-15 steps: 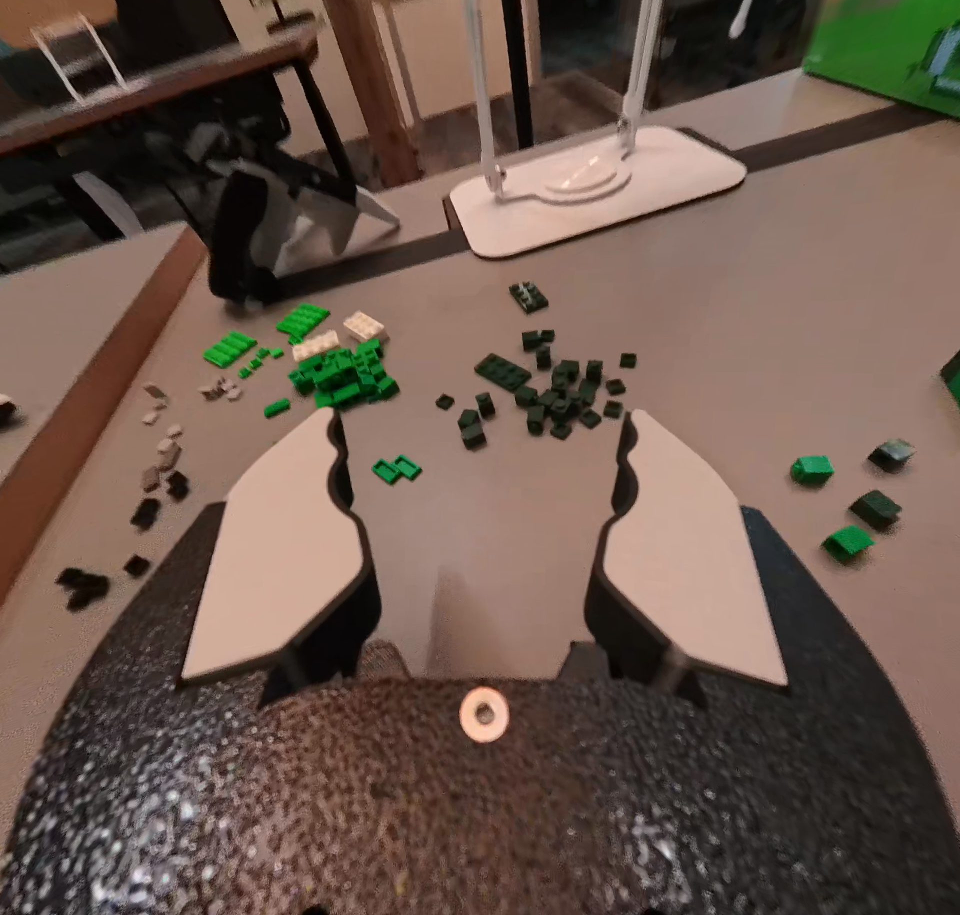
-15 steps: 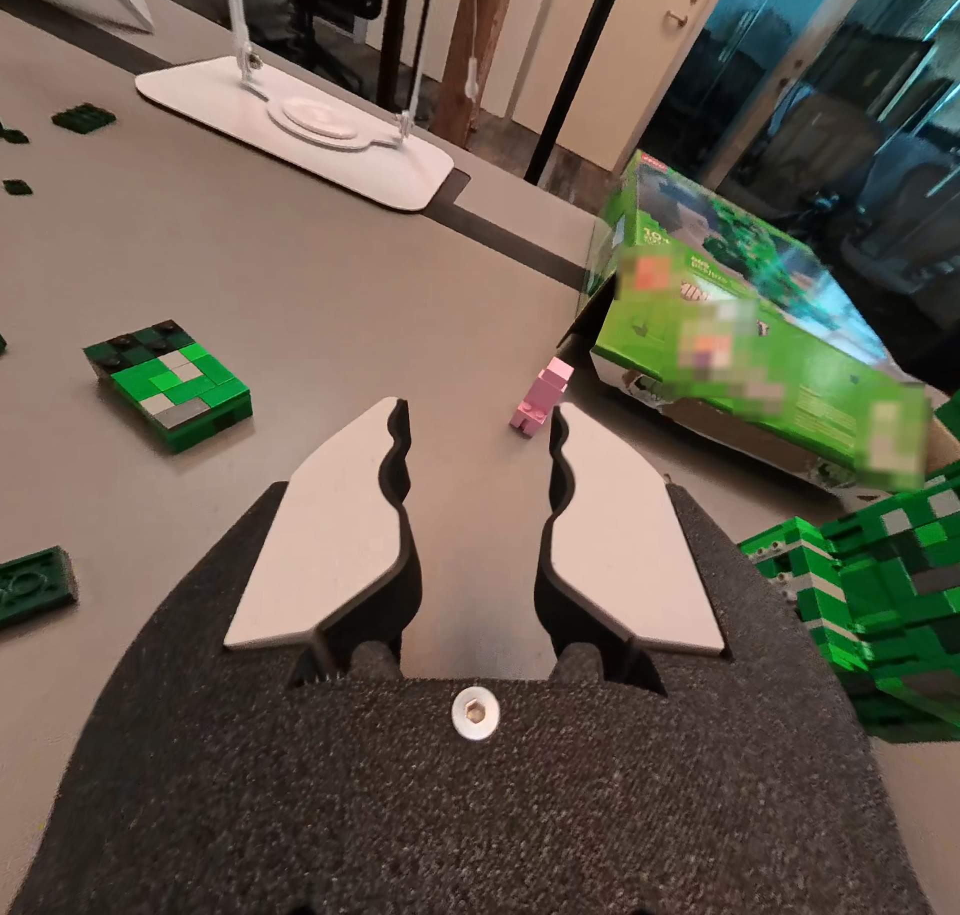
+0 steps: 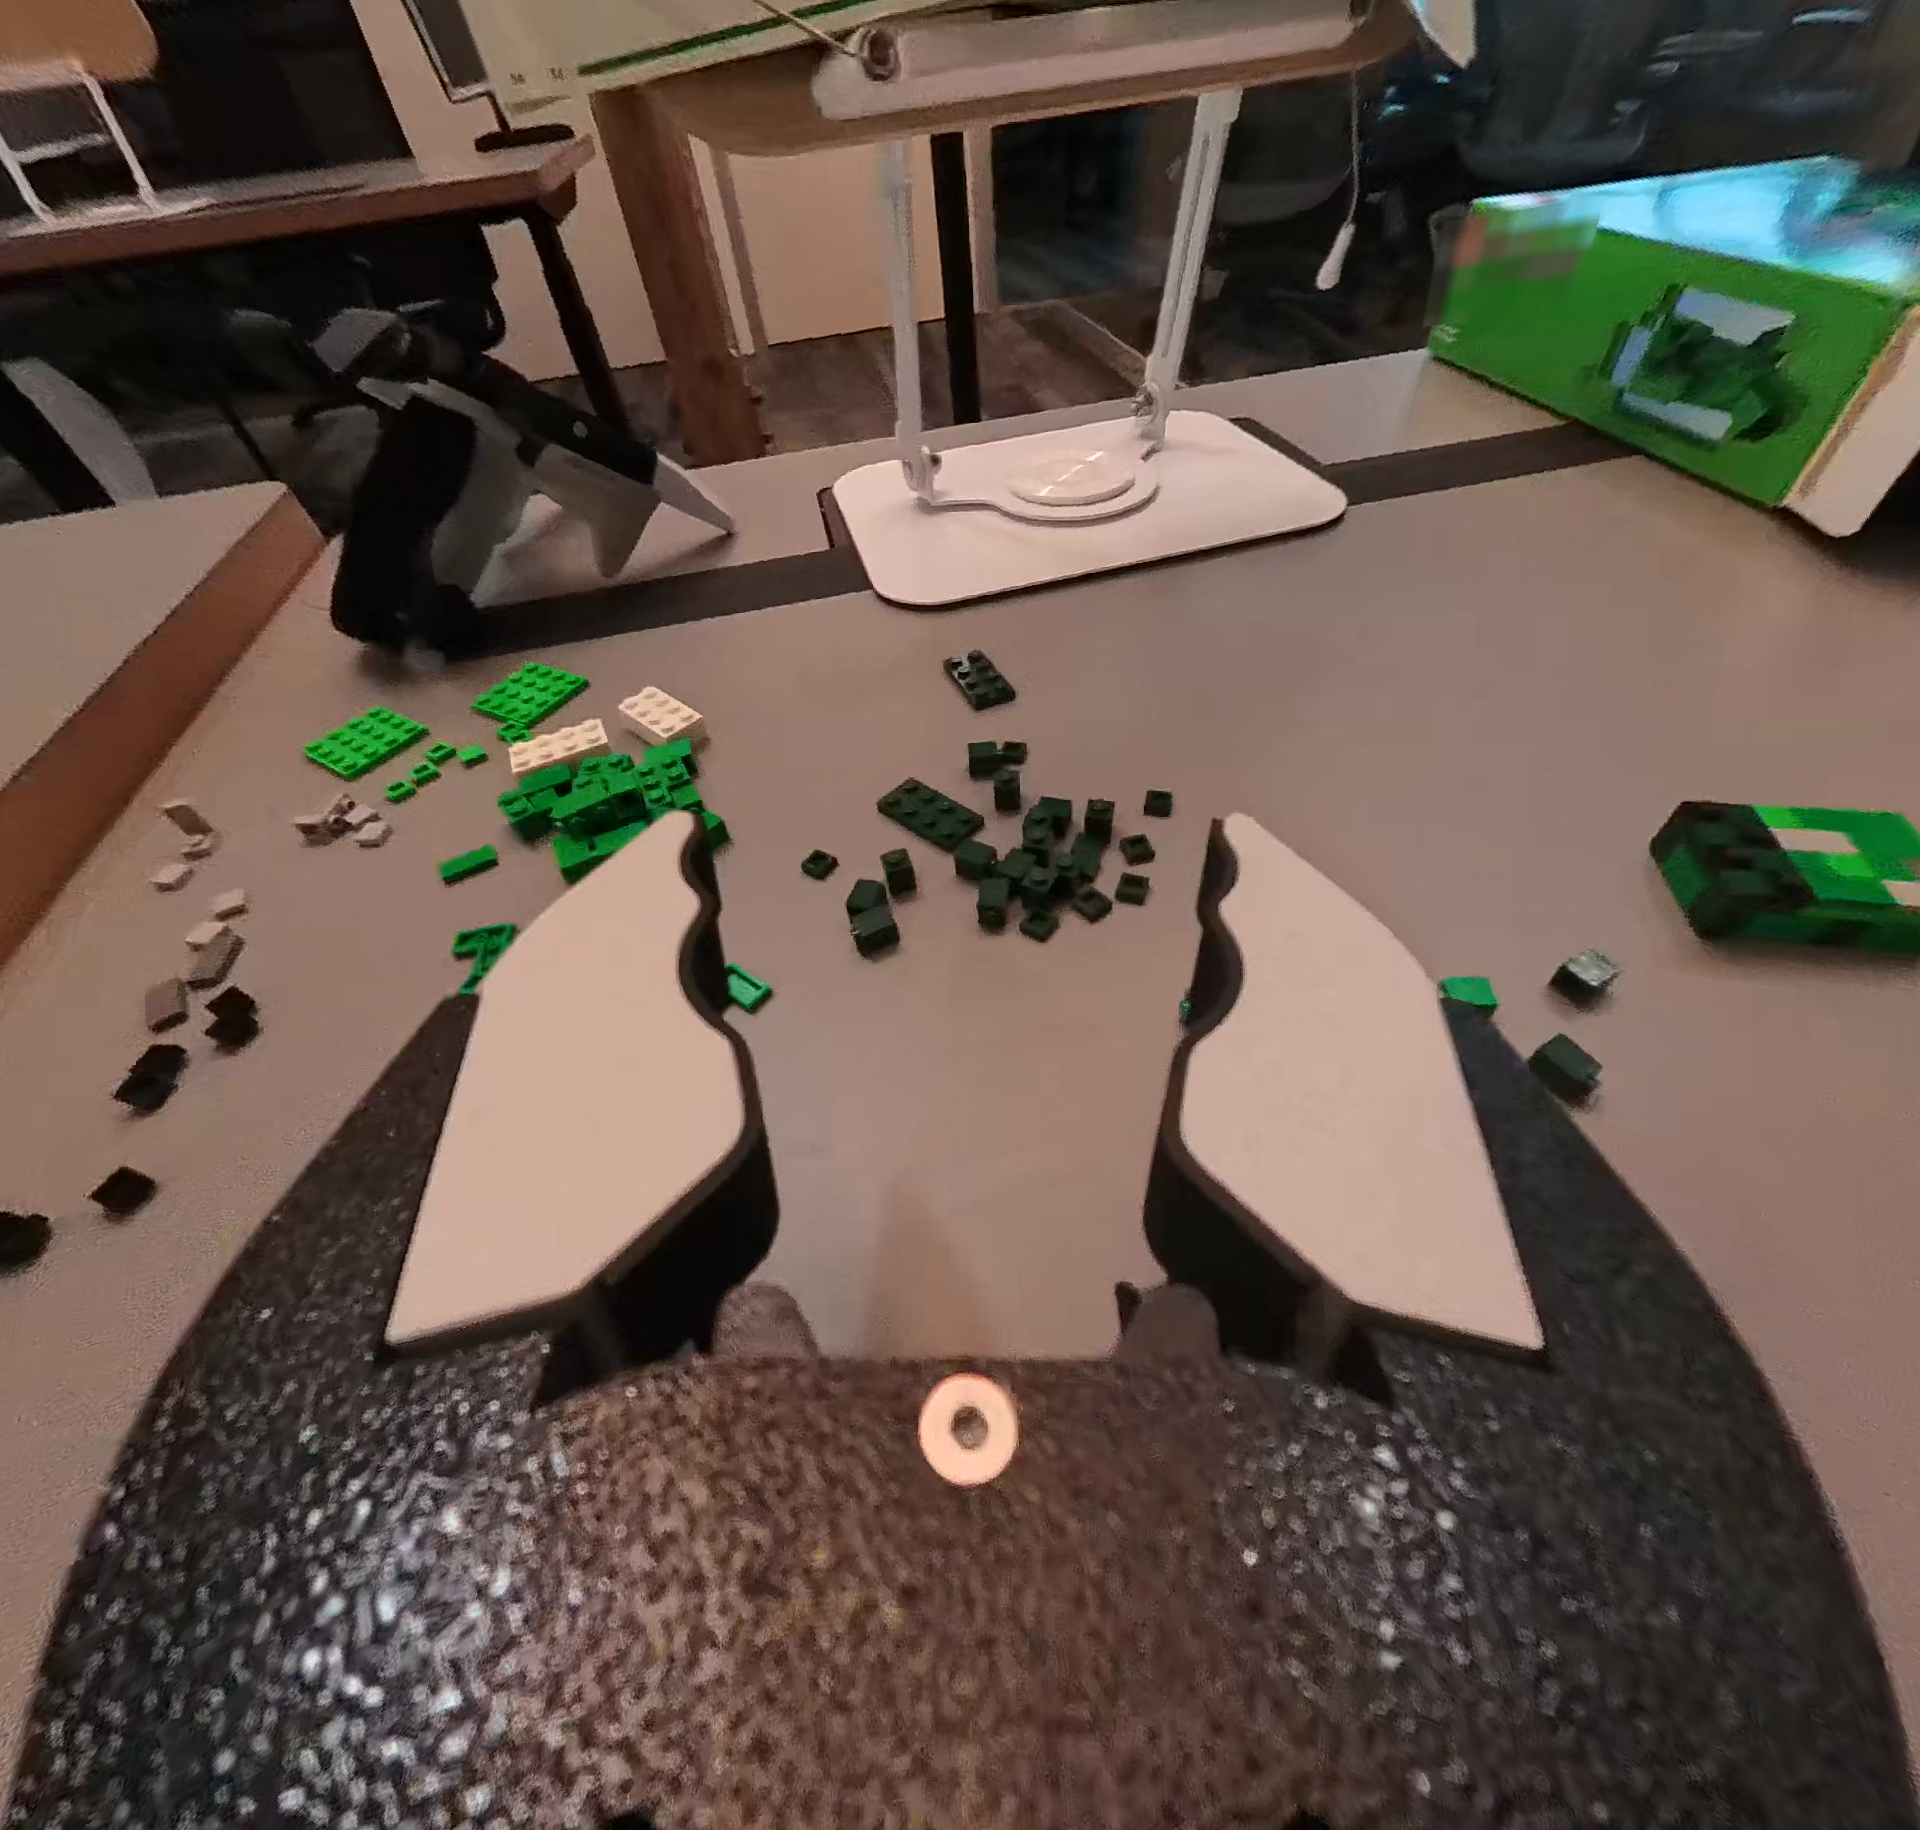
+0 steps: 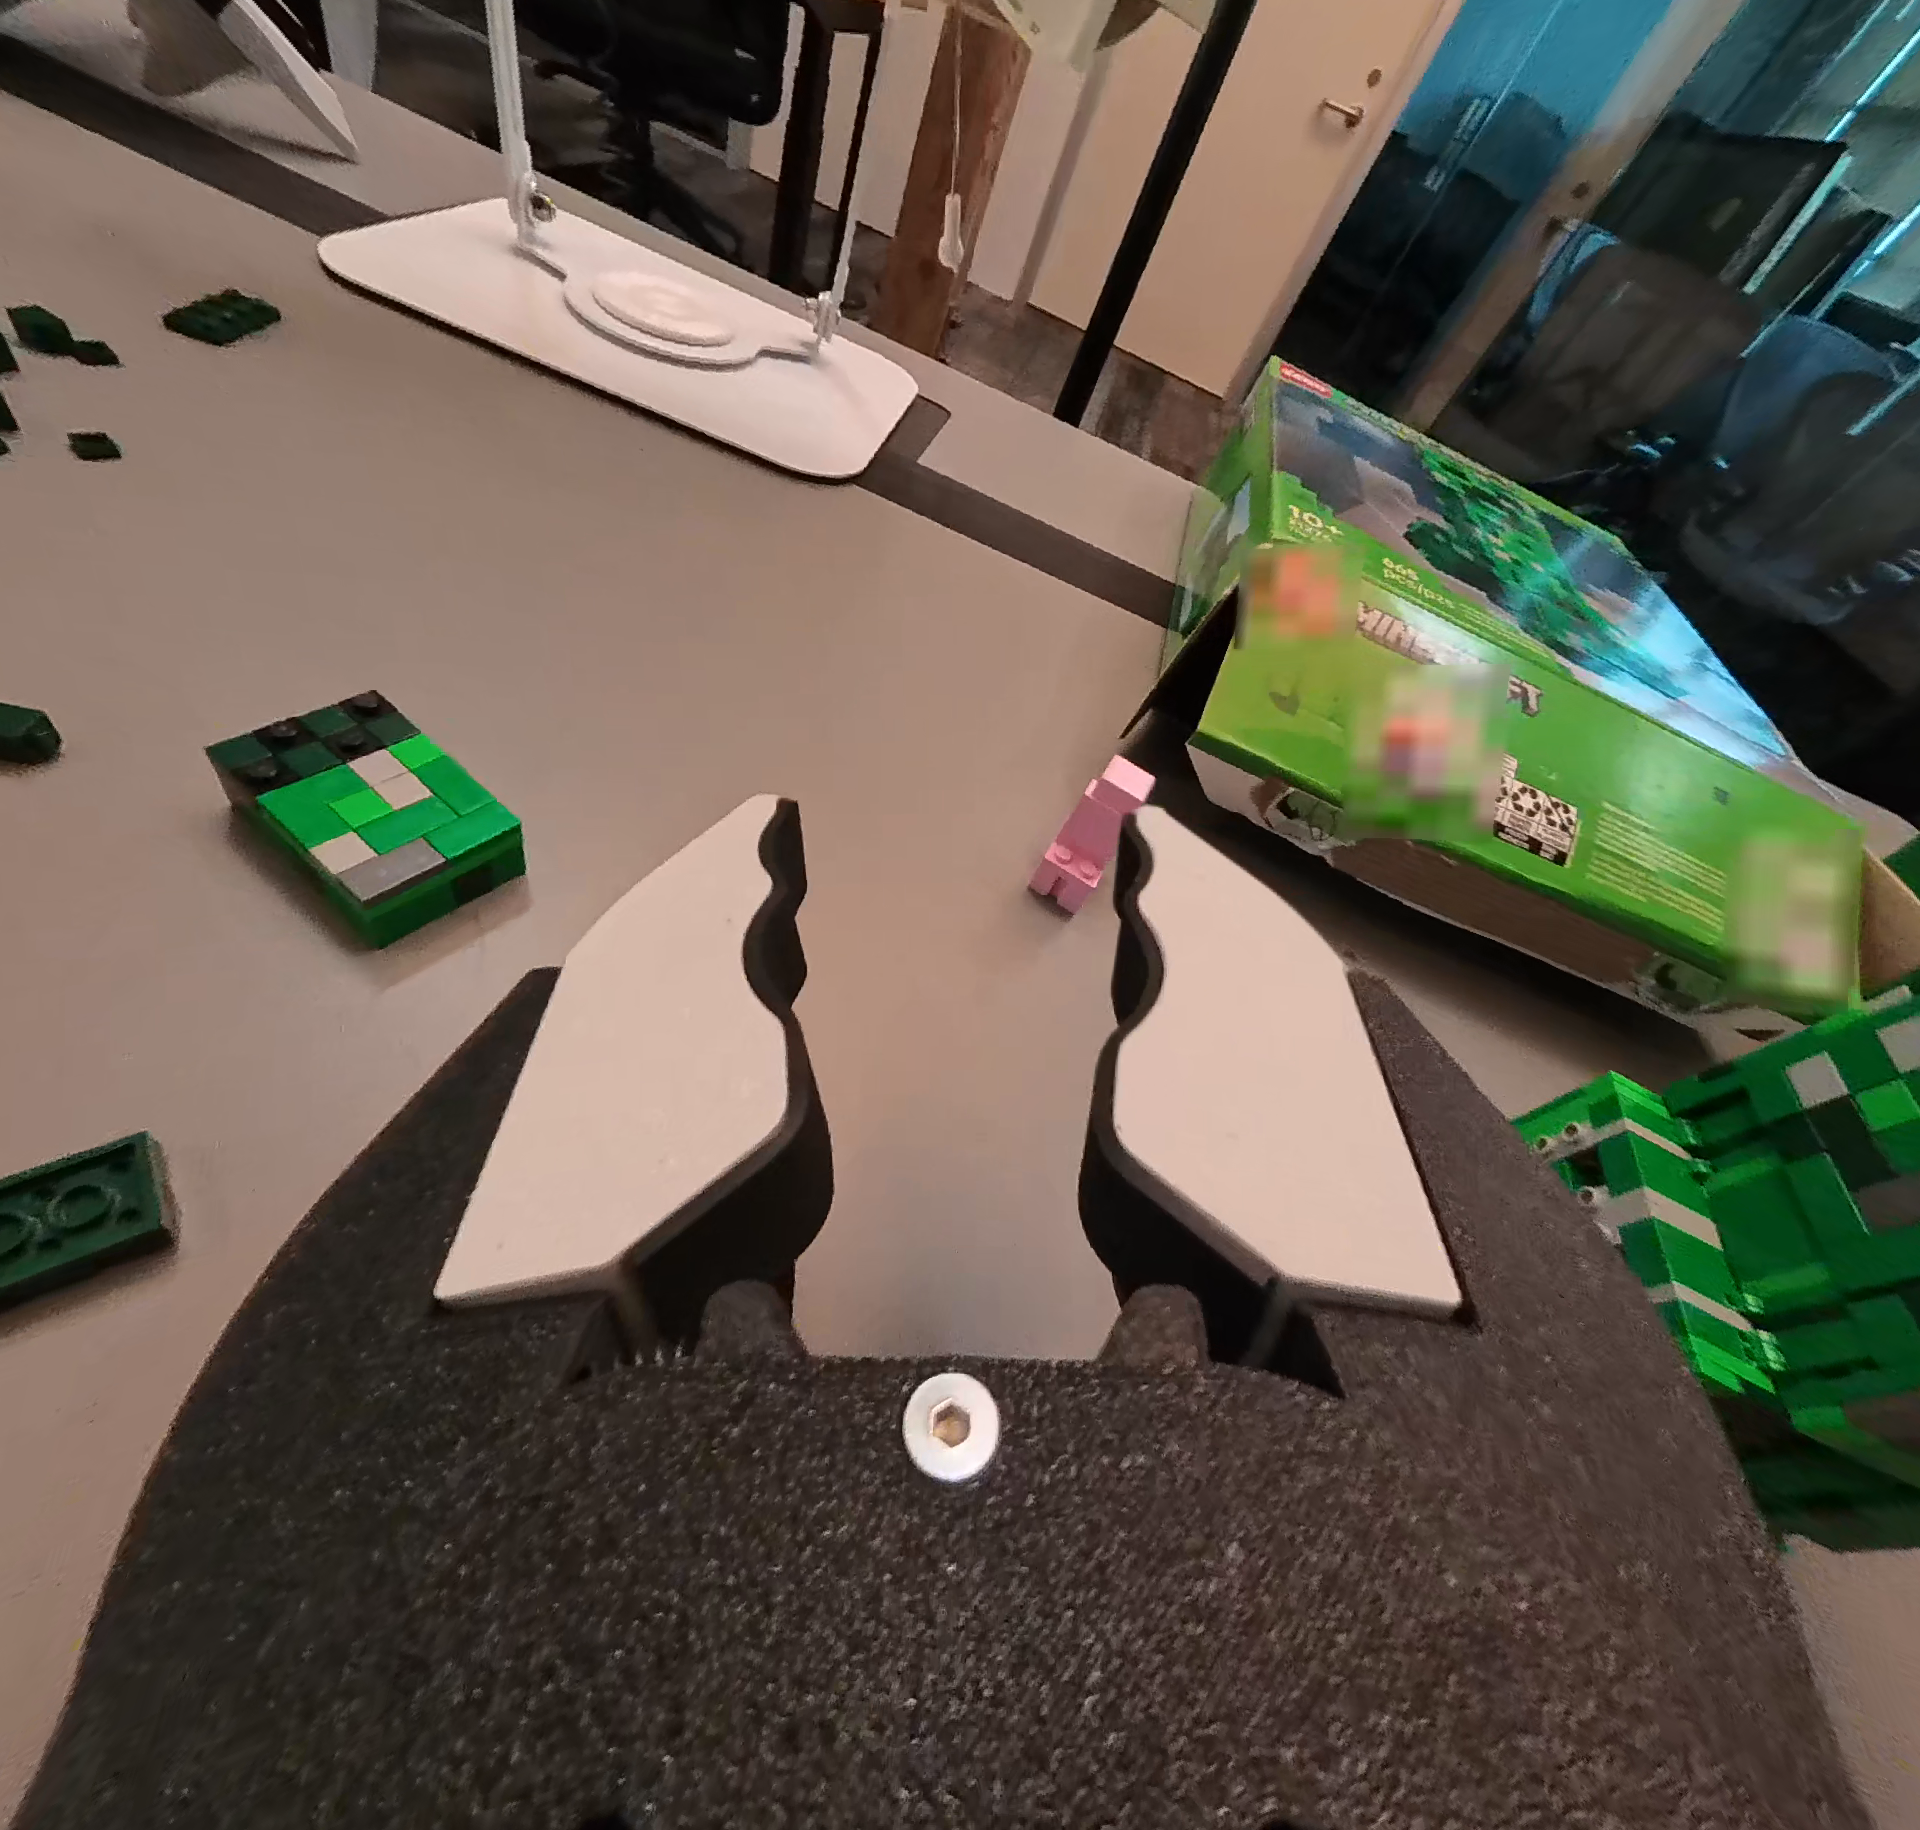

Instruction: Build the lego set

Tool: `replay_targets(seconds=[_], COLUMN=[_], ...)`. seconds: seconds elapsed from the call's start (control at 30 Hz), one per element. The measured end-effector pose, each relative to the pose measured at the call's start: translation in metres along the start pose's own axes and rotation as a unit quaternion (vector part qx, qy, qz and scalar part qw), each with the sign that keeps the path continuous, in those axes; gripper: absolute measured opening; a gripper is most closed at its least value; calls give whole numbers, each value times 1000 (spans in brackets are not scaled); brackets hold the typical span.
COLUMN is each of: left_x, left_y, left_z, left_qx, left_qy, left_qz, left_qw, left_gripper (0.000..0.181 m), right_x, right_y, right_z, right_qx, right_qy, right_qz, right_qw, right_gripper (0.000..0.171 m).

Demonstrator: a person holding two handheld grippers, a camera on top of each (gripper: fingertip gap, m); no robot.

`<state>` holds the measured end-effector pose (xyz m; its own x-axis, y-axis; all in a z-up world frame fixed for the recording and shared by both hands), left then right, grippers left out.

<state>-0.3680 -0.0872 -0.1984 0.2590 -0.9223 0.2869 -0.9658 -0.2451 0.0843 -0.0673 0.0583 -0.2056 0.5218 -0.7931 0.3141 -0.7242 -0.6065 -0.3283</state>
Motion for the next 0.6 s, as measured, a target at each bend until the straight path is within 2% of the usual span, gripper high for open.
replay_targets(seconds=[0.13,0.17,0.23,0.27,0.3,0.4,0.6], left_x=[6,8,8,7,8,10,18], left_y=[-3,-5,-7,-10,-12,-15,-5], left_z=[-5,-6,-6,-5,-5,-2,16], left_qx=[-23,-34,-45,-52,-57,-79,-80], left_qy=[-3,2,32,43,45,46,80], left_qz=[22,25,25,37,47,72,46], left_qw=[999,999,998,997,996,993,992], left_gripper=[75,75,97,98,95,69,59], right_x=[1,1,1,2,2,2,7], right_y=[4,5,6,7,8,10,10], right_z=[-2,-2,-4,-4,-4,-6,-9], right_qx=[14,17,23,26,28,30,17], right_qy=[-11,-16,-24,-27,-31,-41,-75], right_qz=[1,1,1,1,0,-7,-30], right_qw=[1000,1000,999,999,999,999,997], right_gripper=[54,53,51,50,49,47,40])
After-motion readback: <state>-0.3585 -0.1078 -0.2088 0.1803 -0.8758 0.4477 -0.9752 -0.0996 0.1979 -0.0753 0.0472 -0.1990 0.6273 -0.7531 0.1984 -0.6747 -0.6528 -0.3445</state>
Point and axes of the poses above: each gripper's, where its closed fingertips meet, x back along the fingers, z out of its underside, y = z × x across the jaws, the point moved 7 cm from there along x, back along the fingers, and after that the axes turned 4 degrees about y, right-handed, at the moved point
